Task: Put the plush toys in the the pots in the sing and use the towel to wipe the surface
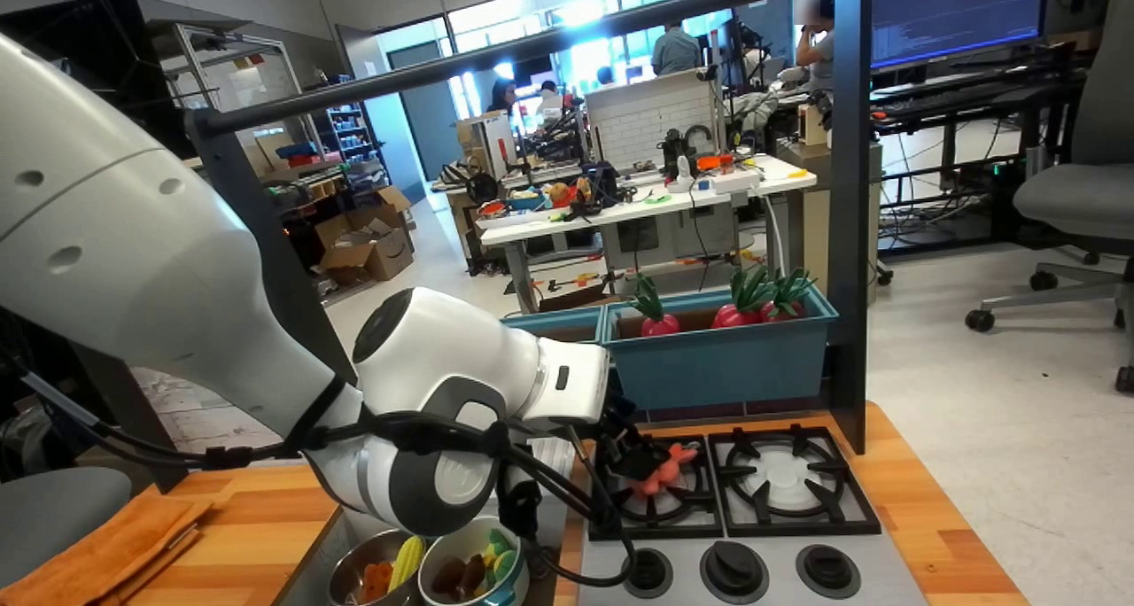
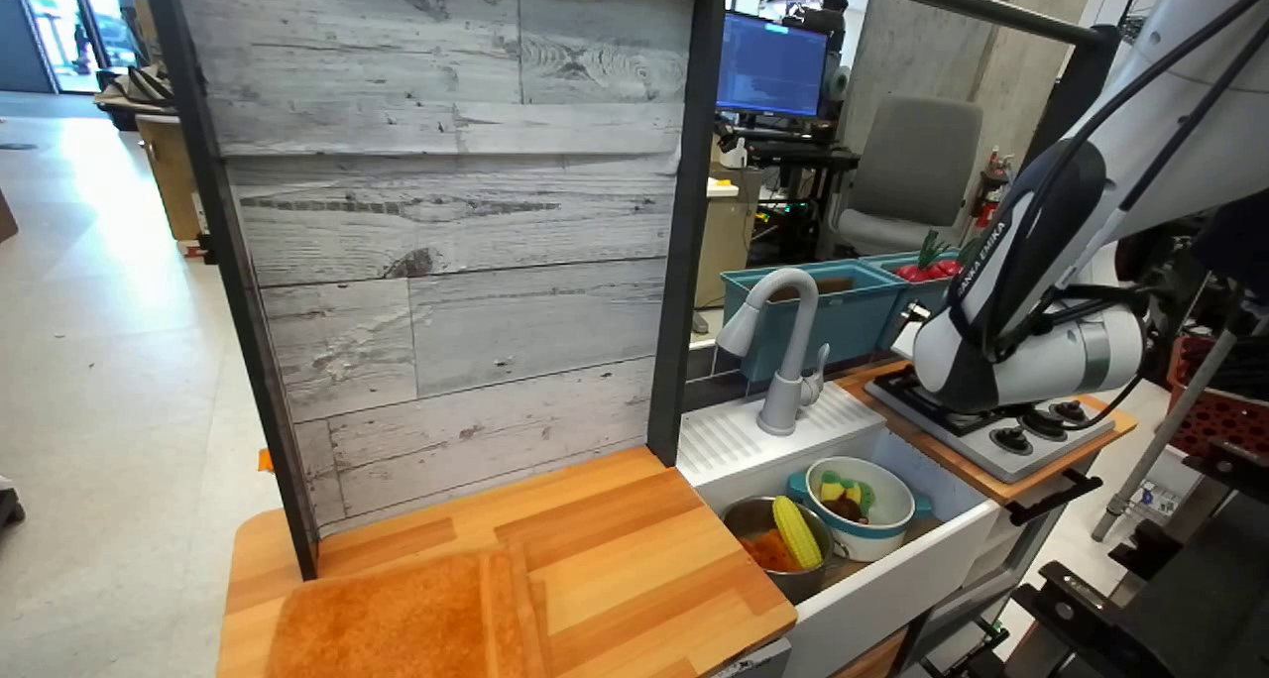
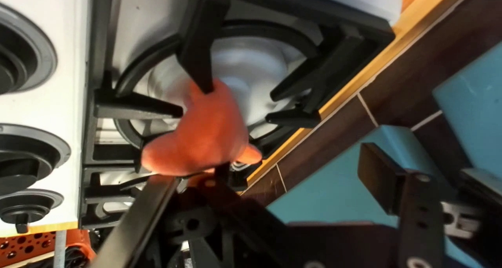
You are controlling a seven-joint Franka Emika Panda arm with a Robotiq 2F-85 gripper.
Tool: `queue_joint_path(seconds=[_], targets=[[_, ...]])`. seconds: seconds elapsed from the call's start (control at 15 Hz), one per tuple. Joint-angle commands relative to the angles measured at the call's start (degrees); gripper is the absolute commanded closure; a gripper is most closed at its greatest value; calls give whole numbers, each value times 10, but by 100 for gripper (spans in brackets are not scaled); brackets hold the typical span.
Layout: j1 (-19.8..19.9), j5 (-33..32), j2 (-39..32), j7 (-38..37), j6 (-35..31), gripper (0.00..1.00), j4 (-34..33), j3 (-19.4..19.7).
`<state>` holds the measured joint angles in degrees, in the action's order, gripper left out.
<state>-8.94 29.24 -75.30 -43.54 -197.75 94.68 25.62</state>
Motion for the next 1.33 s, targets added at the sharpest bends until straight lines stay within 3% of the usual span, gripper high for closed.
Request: queue_joint_path(seconds=[0.0,0.27,0.47,0.53,0.67,0.73,0.87,1.27], targets=[[18,23,18,55,1,0,12,-28],[17,40,31,89,8,0,30,-30],[1,69,33,109,15,0,48,-17],[-12,51,35,83,23,0,64,-2],[7,71,48,130,12,0,73,-29],[12,73,49,138,10,25,75,-35],[13,78,46,144,3,32,74,-41],[13,98,44,167,3,79,68,-46]])
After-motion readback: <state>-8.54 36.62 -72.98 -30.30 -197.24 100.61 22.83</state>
